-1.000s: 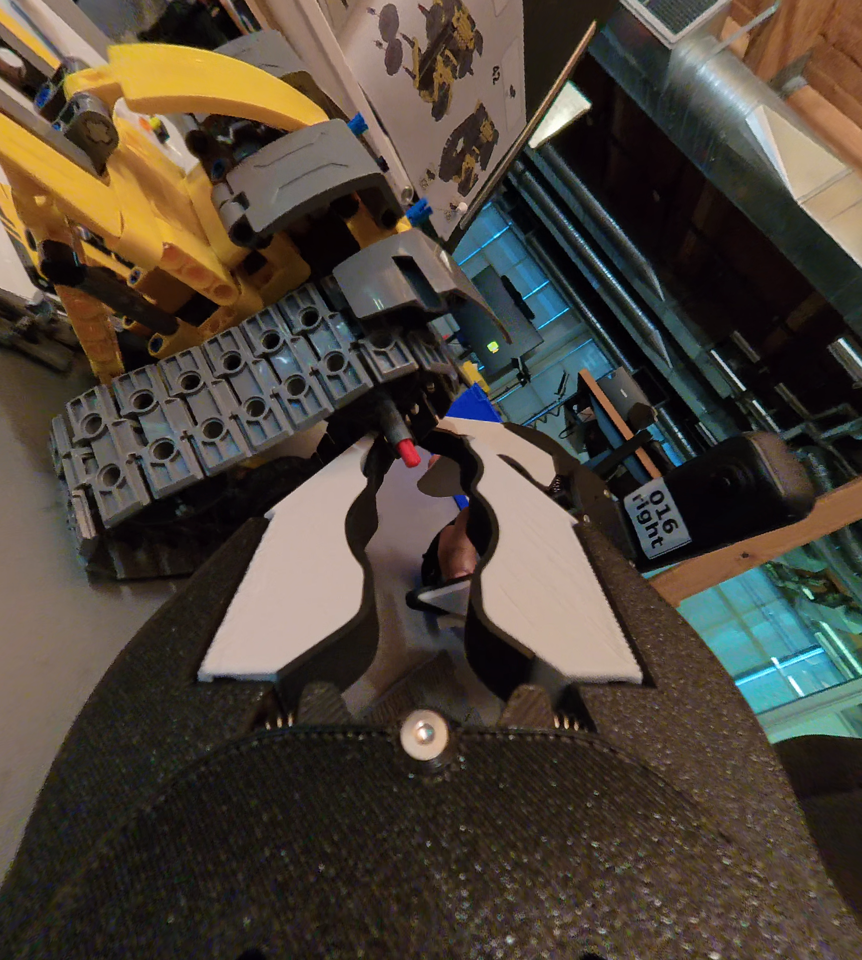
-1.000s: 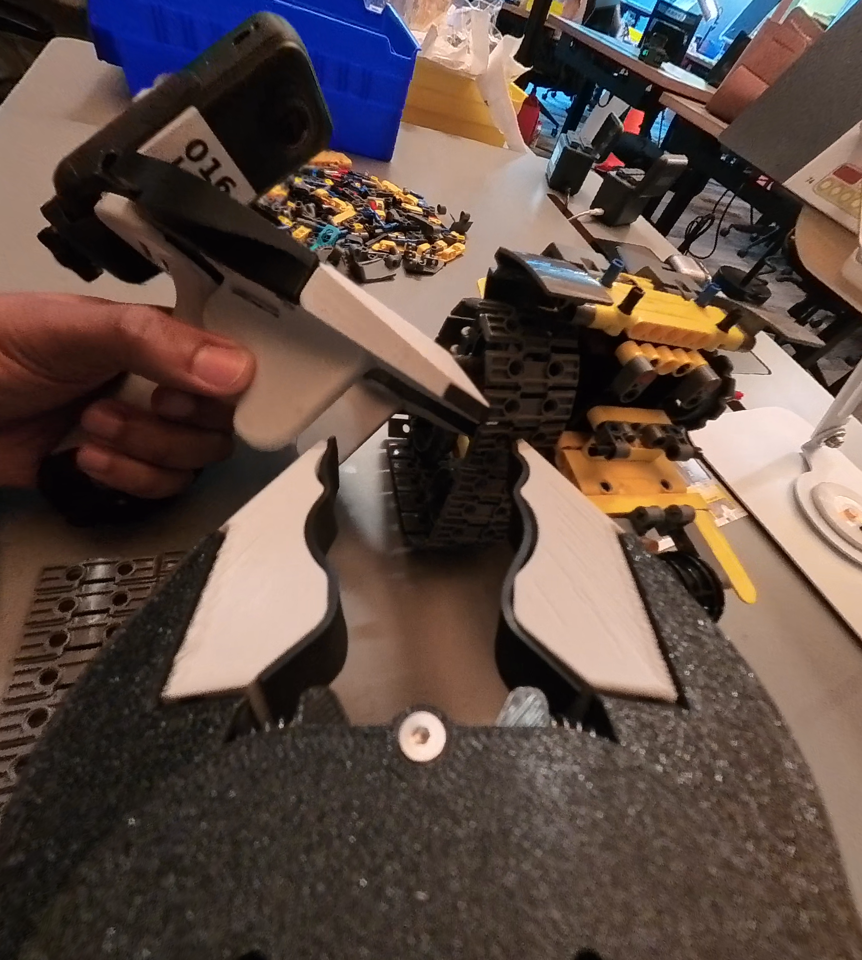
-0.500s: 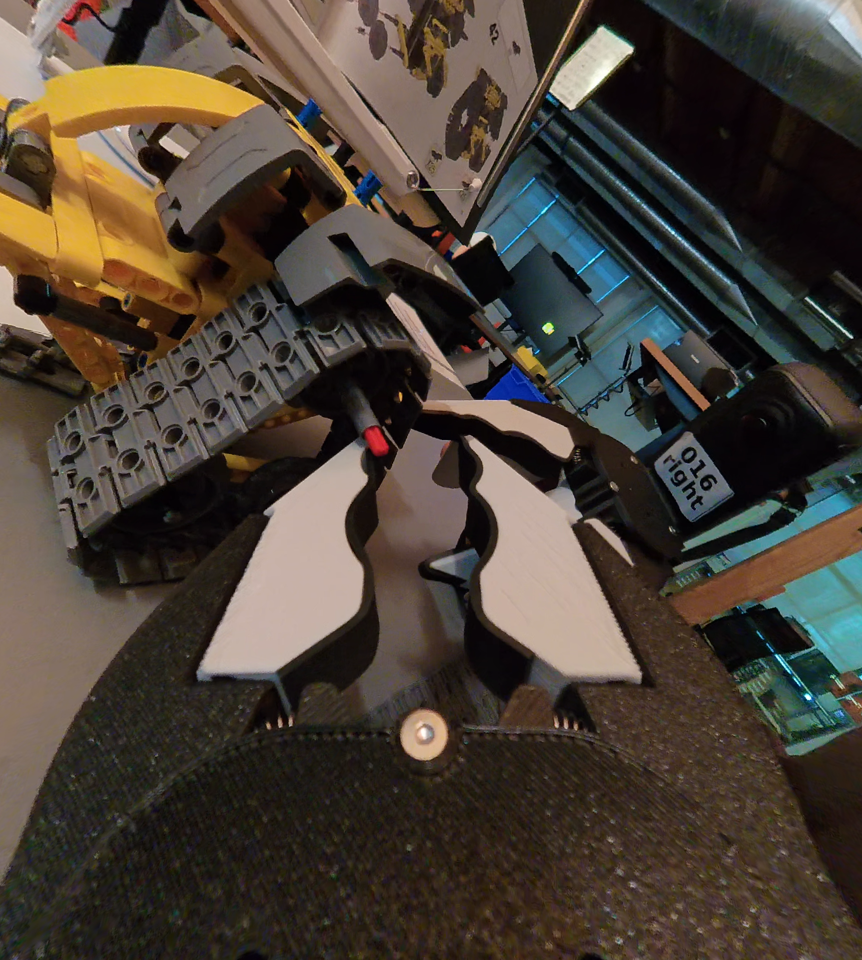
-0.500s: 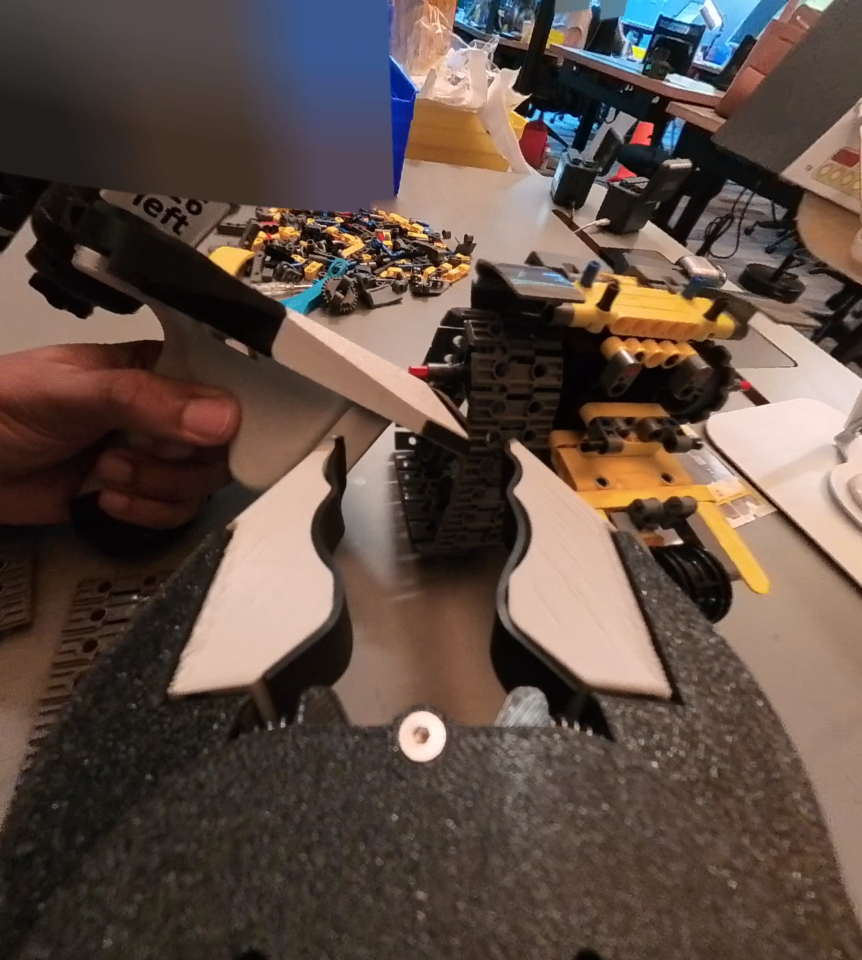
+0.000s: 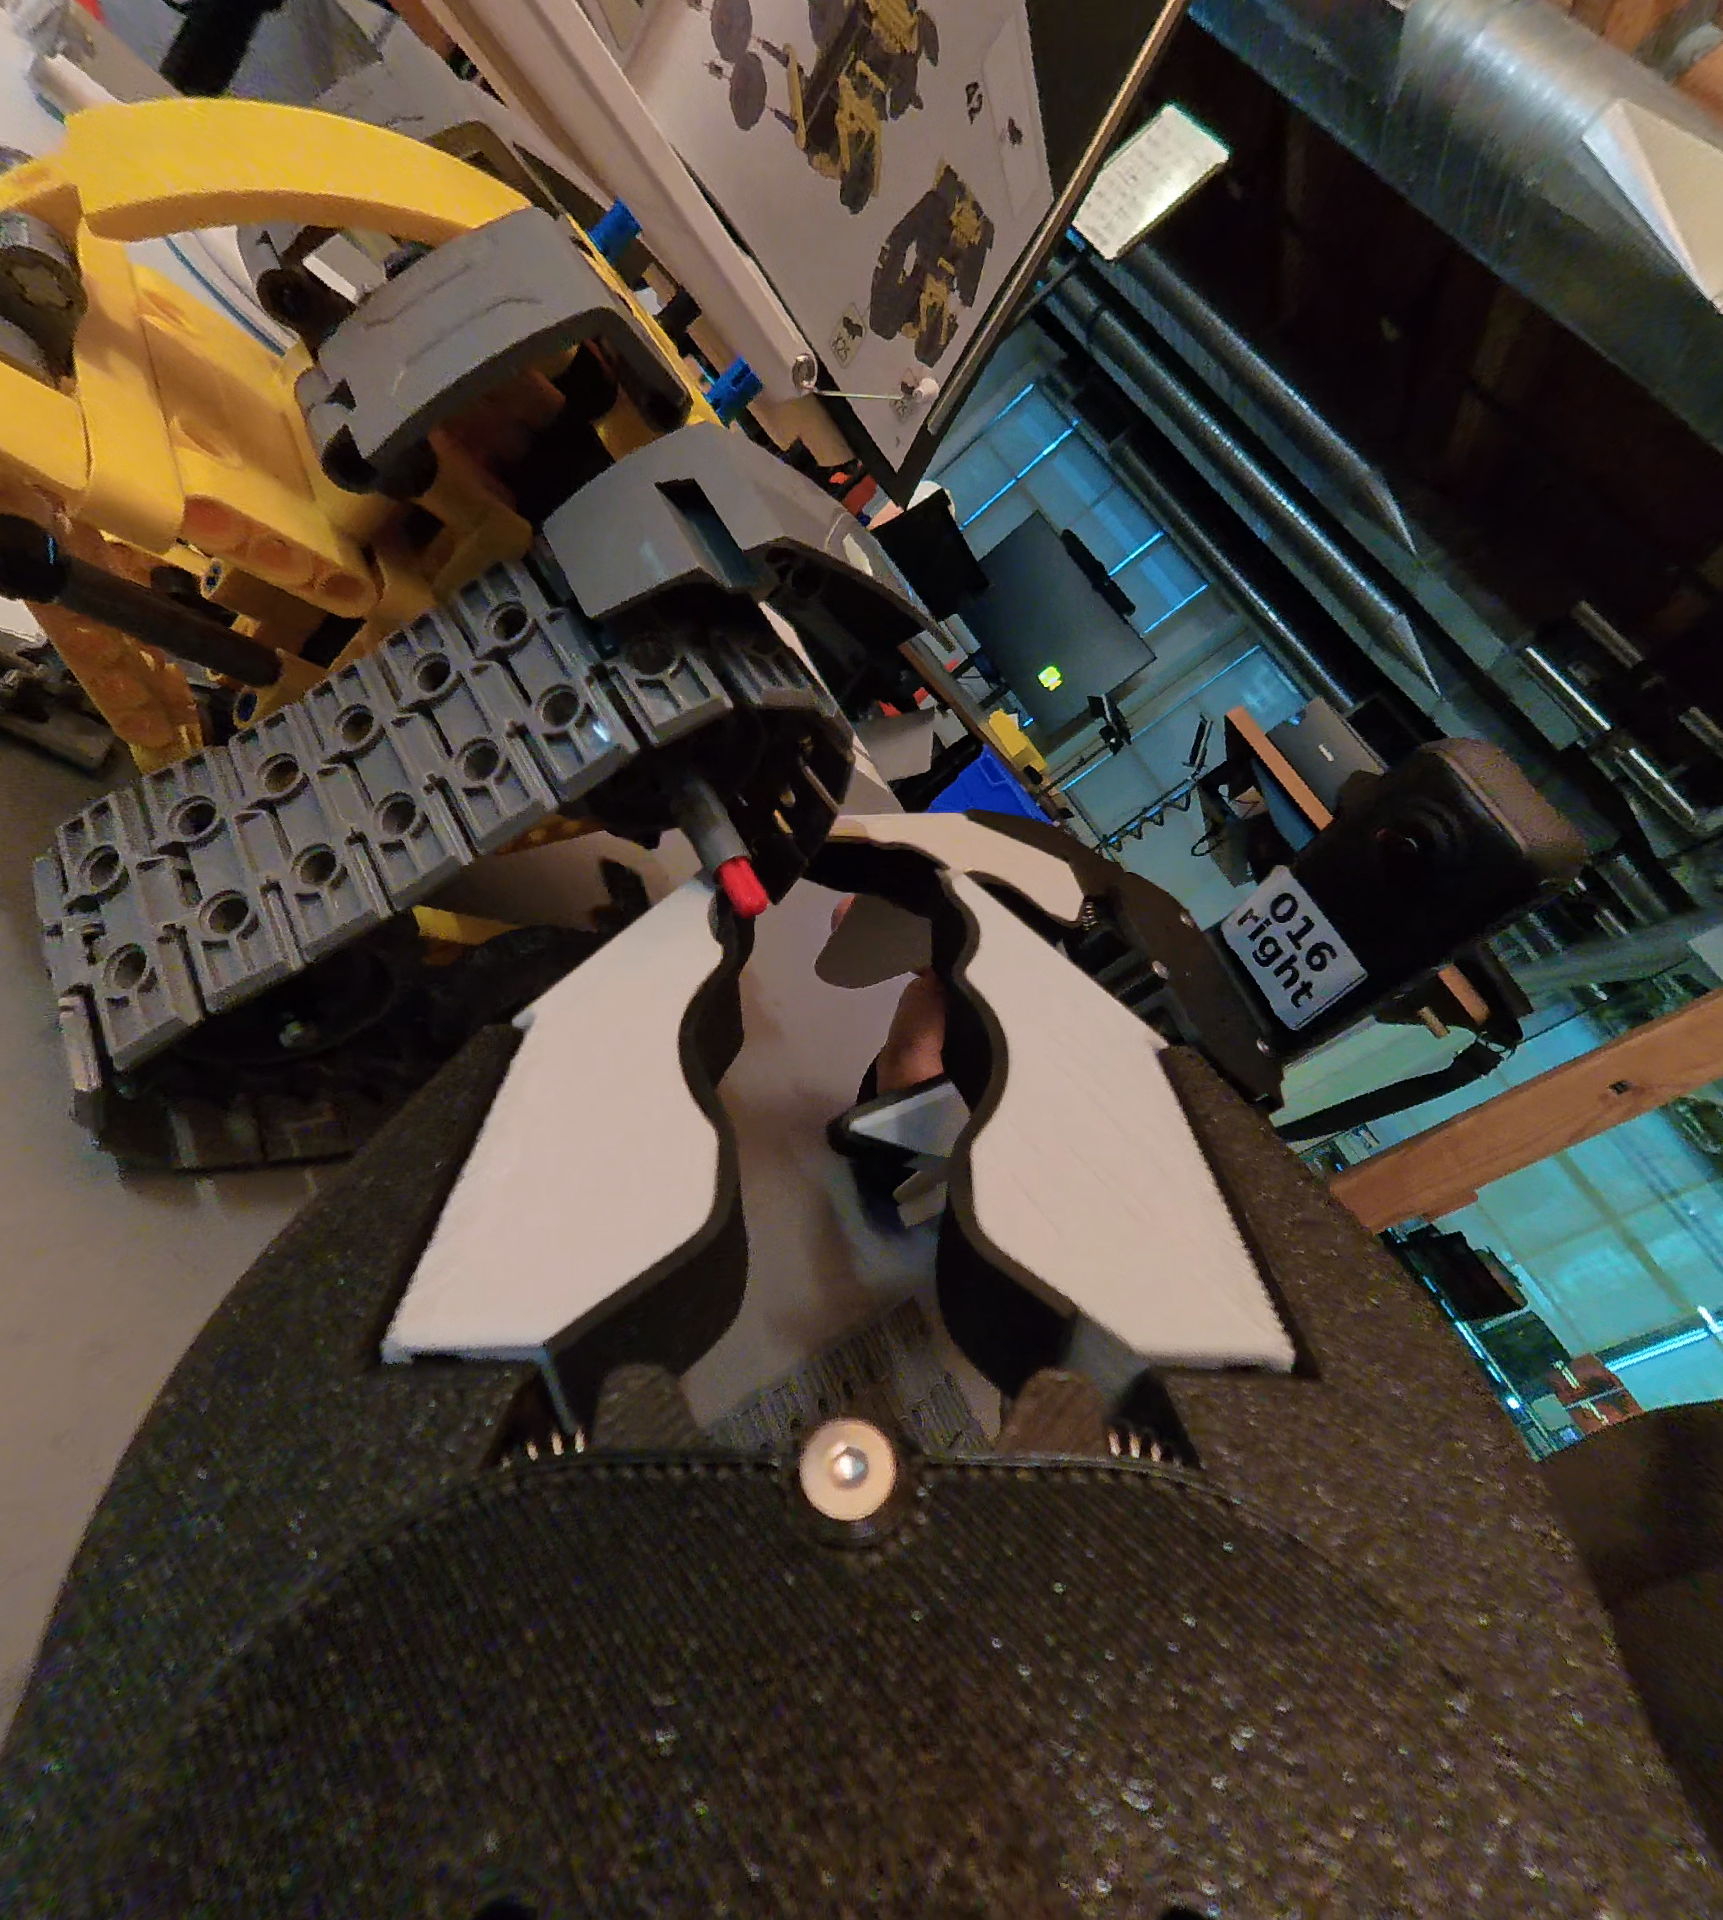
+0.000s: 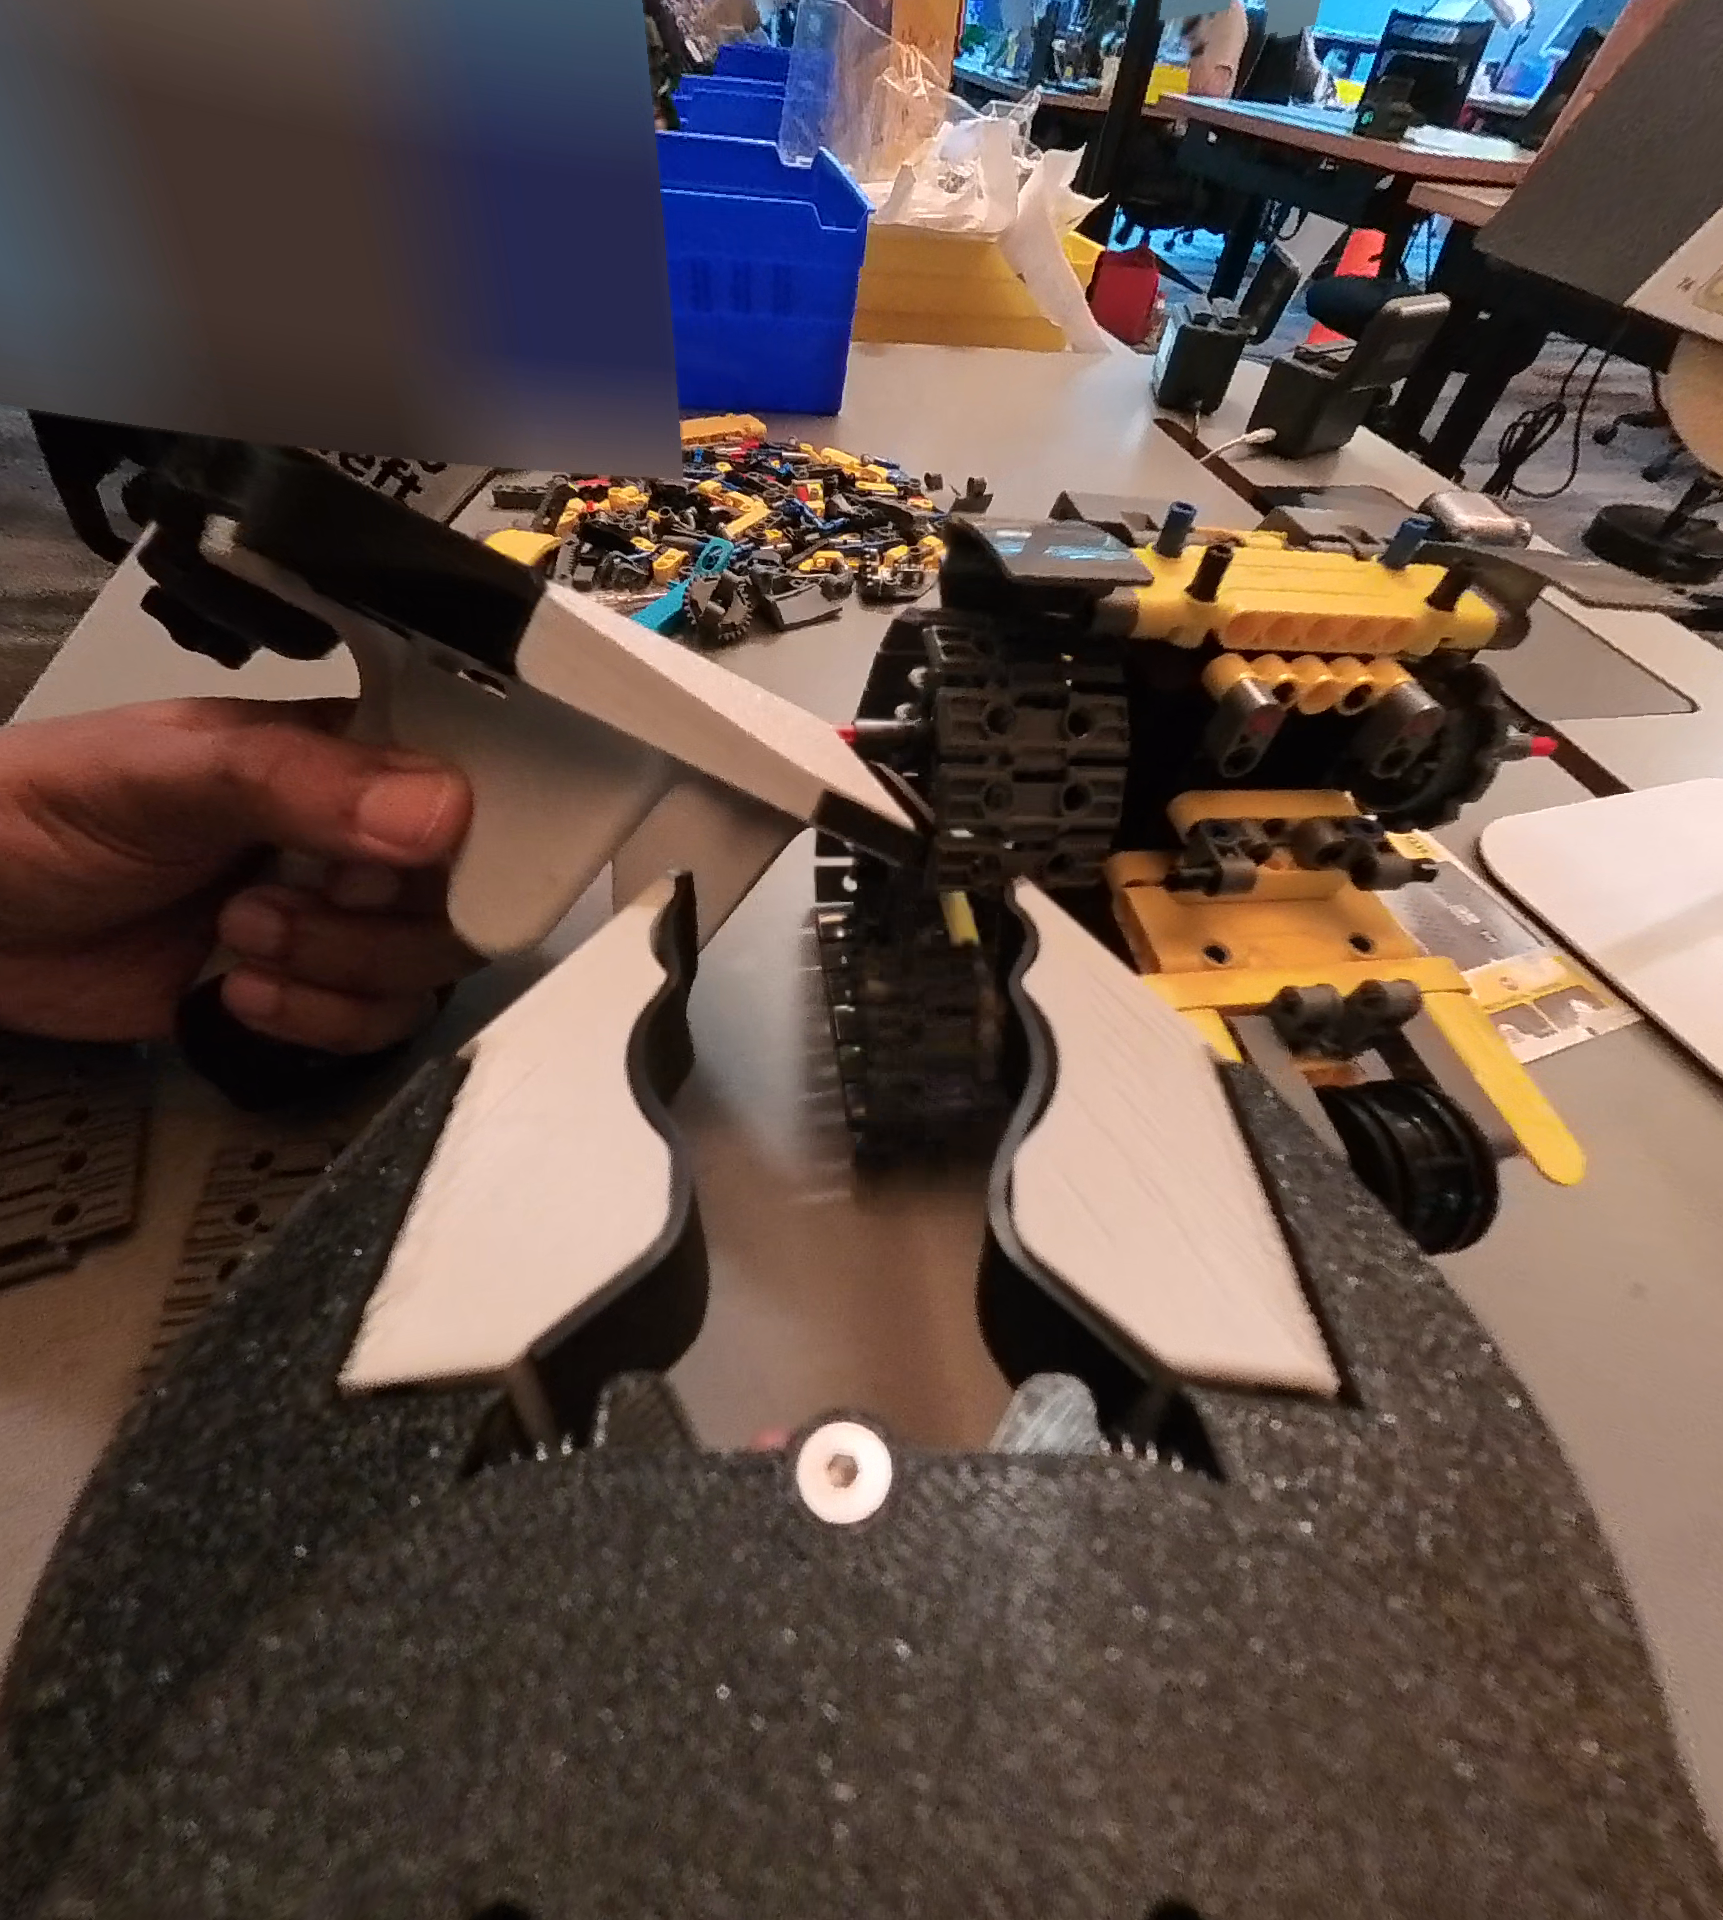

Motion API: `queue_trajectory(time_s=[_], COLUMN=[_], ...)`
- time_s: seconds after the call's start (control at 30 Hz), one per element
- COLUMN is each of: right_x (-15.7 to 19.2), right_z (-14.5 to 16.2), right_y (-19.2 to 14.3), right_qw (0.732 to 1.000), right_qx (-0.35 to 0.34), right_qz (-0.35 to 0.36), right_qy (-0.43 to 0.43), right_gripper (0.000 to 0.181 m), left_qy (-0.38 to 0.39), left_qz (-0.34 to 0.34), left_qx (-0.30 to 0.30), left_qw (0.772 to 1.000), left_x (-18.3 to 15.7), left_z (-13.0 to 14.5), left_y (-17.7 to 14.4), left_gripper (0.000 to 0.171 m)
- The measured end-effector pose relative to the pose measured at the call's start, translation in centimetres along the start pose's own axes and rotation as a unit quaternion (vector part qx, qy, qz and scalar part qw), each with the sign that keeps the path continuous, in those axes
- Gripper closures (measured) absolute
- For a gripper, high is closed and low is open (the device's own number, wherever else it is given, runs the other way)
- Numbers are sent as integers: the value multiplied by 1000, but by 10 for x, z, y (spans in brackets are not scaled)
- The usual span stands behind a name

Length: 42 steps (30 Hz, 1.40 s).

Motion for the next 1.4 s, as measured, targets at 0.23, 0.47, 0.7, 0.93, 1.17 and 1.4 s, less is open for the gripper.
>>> queue_trajectory(time_s=[0.23,0.47,0.7,0.93,1.17,1.4], right_x=[-1,-2,-12,-54,-103,-141], right_z=[1,-3,4,44,51,70], right_y=[-1,-18,-53,-82,-116,-117], right_qw=[1000,1000,997,973,937,904], right_qx=[7,-1,3,103,108,168], right_qz=[-3,19,72,191,306,356], right_qy=[5,5,26,81,127,165], right_gripper=[125,123,134,130,108,114], left_qy=[-2,1,45,222,353,387], left_qz=[5,7,-28,-103,-247,-300], left_qx=[5,7,39,56,65,119], left_qw=[1000,1000,998,968,900,864], left_x=[-1,-1,0,-2,53,134], left_z=[1,-5,-11,-35,-123,-185], left_y=[-2,-15,-45,-64,-68,-11], left_gripper=[141,137,129,110,62,67])
Point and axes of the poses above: each gripper's, where its closed fingertips meet, y out along the fingers, z out of its underside, x = y × z across the jaws, the point moved 2 cm from there along -y, back along the fingers, and after that the axes turned 8 degrees about -x, right-handed, at the moved point
